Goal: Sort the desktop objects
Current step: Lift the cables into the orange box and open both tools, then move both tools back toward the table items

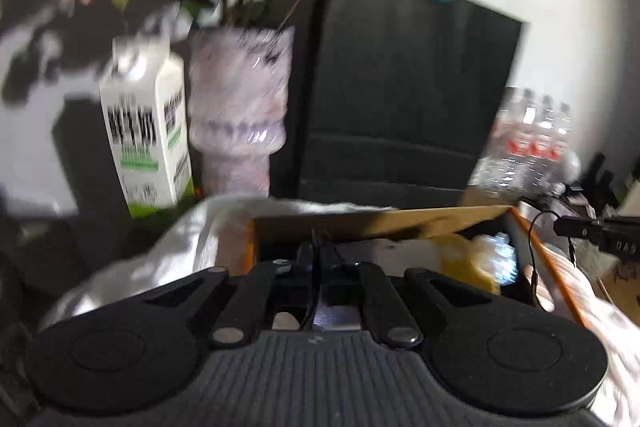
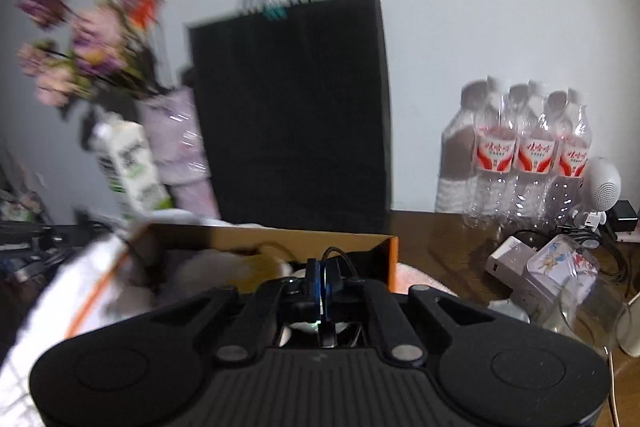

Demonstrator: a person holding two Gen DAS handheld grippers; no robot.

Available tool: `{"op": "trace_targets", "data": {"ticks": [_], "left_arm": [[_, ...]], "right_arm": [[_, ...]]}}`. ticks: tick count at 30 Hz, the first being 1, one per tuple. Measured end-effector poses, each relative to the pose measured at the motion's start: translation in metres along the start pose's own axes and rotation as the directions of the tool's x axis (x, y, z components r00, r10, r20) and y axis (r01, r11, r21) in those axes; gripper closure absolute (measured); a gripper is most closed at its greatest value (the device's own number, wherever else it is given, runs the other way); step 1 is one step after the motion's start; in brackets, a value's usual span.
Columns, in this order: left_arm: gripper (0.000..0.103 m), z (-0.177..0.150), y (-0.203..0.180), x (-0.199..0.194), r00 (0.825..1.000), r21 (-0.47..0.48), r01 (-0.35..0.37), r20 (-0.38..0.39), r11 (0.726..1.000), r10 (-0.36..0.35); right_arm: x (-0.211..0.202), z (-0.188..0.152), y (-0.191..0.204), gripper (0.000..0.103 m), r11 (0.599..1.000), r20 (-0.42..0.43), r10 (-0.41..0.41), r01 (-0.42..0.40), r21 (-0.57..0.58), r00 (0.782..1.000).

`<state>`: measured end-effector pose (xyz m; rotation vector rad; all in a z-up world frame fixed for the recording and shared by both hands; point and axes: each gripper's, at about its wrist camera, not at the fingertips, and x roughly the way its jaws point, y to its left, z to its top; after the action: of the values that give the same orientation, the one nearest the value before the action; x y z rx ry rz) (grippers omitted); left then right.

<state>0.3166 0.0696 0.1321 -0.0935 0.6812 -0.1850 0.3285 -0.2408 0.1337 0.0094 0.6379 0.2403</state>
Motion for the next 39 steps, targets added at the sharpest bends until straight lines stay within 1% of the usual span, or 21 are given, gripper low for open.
{"op": "trace_targets", "data": {"ticks": [1, 3, 4, 6, 7, 8, 9, 11, 12, 13, 15, 17, 18, 21, 23, 25, 27, 29, 33, 37, 39], "left_arm": [[0.098, 0.0, 0.005, 0.013, 1.0, -0.011, 0.004, -0.023, 1.0, -0.005], [0.098, -0.004, 0.006, 0.031, 0.999, -0.001, -0.021, -0.024, 1.0, 0.021], [0.097, -0.006, 0.006, 0.039, 0.999, -0.008, -0.04, -0.018, 0.999, 0.04], [0.096, -0.009, 0.008, 0.051, 1.0, -0.032, -0.018, -0.022, 0.999, 0.017], [0.09, -0.009, 0.008, 0.056, 0.999, -0.043, -0.003, -0.039, 0.999, 0.001], [0.087, -0.008, 0.008, 0.058, 0.998, -0.047, 0.001, -0.055, 0.999, -0.004], [0.078, -0.007, 0.008, 0.055, 0.998, -0.045, 0.028, -0.056, 0.999, -0.03], [0.063, -0.002, 0.006, 0.041, 0.993, -0.022, 0.11, -0.027, 0.994, -0.111], [0.049, 0.002, 0.005, 0.032, 0.994, -0.008, 0.11, -0.001, 0.994, -0.11], [0.042, 0.006, 0.003, 0.024, 0.996, 0.002, 0.09, 0.021, 0.996, -0.09], [0.041, 0.012, 0.003, 0.011, 0.999, -0.002, 0.046, 0.025, 0.999, -0.046], [0.03, 0.012, 0.003, 0.001, 1.0, -0.021, 0.0, 0.009, 1.0, 0.0], [0.022, 0.011, 0.002, -0.004, 0.999, -0.03, -0.031, 0.011, 0.999, 0.031], [0.015, -0.002, -0.005, -0.023, 0.994, -0.001, -0.102, 0.027, 0.995, 0.102], [0.009, -0.014, -0.016, -0.037, 0.991, 0.035, -0.13, 0.039, 0.991, 0.129], [0.005, -0.028, -0.025, -0.054, 0.99, 0.037, -0.132, 0.063, 0.991, 0.129], [0.002, -0.046, -0.029, -0.074, 0.99, -0.001, -0.112, 0.081, 0.994, 0.112], [0.0, -0.069, -0.032, -0.094, 0.993, -0.03, -0.07, 0.094, 0.997, 0.072], [0.0, -0.125, -0.042, -0.131, 0.997, -0.032, -0.03, 0.076, 0.999, 0.032], [0.0, -0.192, -0.054, -0.173, 0.994, 0.003, 0.009, 0.107, 1.0, -0.009], [0.0, -0.224, -0.06, -0.193, 0.991, -0.016, 0.006, 0.13, 1.0, -0.004]], "right_arm": [[0.015, 0.002, 0.001, 0.101, 1.0, -0.027, -0.022, 0.022, -0.015, 0.999], [0.038, 0.004, 0.003, 0.1, 0.998, -0.062, -0.062, 0.061, -0.013, 0.996], [0.048, 0.005, 0.003, 0.097, 0.998, -0.077, -0.068, 0.067, -0.009, 0.995], [0.065, 0.005, 0.005, 0.089, 0.996, -0.114, -0.09, 0.088, -0.017, 0.989], [0.07, 0.004, 0.006, 0.077, 0.994, -0.13, -0.105, 0.103, -0.019, 0.986], [0.072, 0.003, 0.007, 0.074, 0.994, -0.139, -0.106, 0.104, -0.023, 0.985], [0.072, 0.002, 0.008, 0.071, 0.994, -0.139, -0.104, 0.102, -0.024, 0.985], [0.066, 0.004, 0.007, 0.067, 0.996, -0.117, -0.094, 0.094, -0.011, 0.989], [0.062, 0.004, 0.006, 0.061, 0.996, -0.106, -0.087, 0.086, -0.011, 0.991], [0.056, 0.005, 0.006, 0.057, 0.996, -0.096, -0.09, 0.089, -0.016, 0.991], [0.048, 0.008, 0.005, 0.052, 0.993, -0.08, -0.118, 0.117, -0.019, 0.99], [0.036, 0.011, 0.002, 0.052, 0.993, -0.07, -0.119, 0.121, 0.017, 0.99], [0.028, 0.011, 0.001, 0.052, 0.992, -0.063, -0.114, 0.117, 0.042, 0.991], [0.003, 0.005, -0.001, 0.049, 0.99, -0.042, -0.092, 0.096, 0.102, 0.995], [-0.018, -0.009, 0.003, 0.043, 0.991, -0.027, -0.069, 0.072, 0.114, 0.997], [-0.039, -0.03, 0.01, 0.037, 0.994, -0.015, -0.049, 0.05, 0.096, 0.999], [-0.062, -0.056, 0.02, 0.037, 0.998, -0.002, -0.038, 0.038, 0.059, 0.999], [-0.087, -0.085, 0.029, 0.033, 0.999, 0.02, -0.028, 0.027, 0.044, 0.999], [-0.136, -0.143, 0.046, 0.03, 0.998, 0.054, 0.029, -0.031, 0.05, 0.998], [-0.182, -0.198, 0.066, 0.021, 0.996, 0.09, 0.071, -0.075, 0.043, 0.993], [-0.201, -0.224, 0.074, 0.018, 0.992, 0.088, 0.106, -0.111, 0.054, 0.99]]}}
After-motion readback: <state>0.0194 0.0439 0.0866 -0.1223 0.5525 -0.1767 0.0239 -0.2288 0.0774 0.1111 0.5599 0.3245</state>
